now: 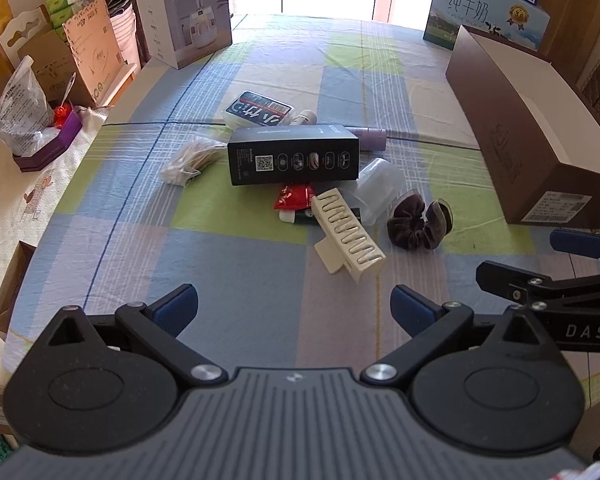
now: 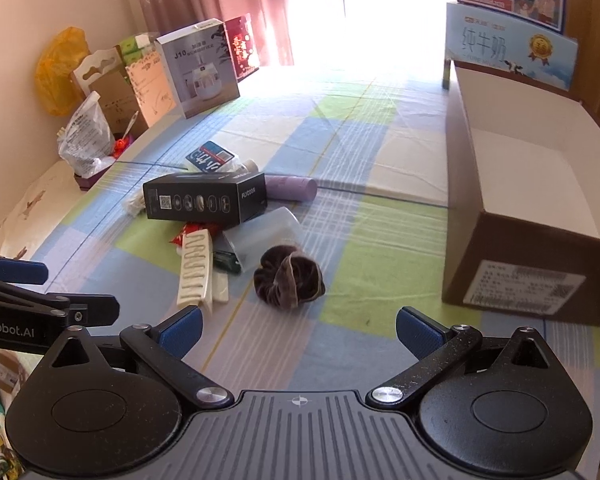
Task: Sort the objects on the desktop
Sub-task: 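Grasp the brown scrunchie with the right gripper while the left gripper approaches the cream comb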
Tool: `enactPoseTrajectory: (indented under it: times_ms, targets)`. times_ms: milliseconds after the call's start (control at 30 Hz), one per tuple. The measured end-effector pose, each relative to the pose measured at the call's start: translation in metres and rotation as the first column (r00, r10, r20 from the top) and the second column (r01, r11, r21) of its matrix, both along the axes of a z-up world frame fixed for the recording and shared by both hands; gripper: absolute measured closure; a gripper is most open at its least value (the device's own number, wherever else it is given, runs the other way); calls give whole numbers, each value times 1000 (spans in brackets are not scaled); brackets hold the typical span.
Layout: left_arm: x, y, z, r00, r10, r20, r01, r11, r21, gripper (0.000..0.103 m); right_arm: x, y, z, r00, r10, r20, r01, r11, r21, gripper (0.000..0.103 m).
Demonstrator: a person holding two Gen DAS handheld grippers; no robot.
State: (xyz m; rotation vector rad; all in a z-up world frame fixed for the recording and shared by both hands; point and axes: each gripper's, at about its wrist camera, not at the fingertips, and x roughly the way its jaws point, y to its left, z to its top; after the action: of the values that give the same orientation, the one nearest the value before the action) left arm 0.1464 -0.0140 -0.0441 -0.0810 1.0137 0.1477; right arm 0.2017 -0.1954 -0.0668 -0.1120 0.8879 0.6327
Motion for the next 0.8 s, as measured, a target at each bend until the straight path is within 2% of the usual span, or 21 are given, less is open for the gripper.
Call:
enactPoseTrajectory:
  times_ms: [133, 200, 400, 800]
  targets:
    - [11, -1, -7, 1000, 14, -4, -14, 1000, -24, 5, 10, 3, -8, 999, 33, 26, -33, 999, 1, 5]
    - [16, -1, -11, 1000, 26, -9, -26, 999, -31, 6, 15, 7, -13, 998, 59, 28, -59, 998, -1, 14]
    - [29, -3, -23, 998, 52, -21, -53, 998, -36, 9, 31, 17, -33, 991, 129, 27, -129, 992, -11, 31]
    - [47, -3, -37, 994, 92, -55, -94, 995, -32, 10, 56, 34, -59, 978, 208, 2, -208, 978, -15, 41]
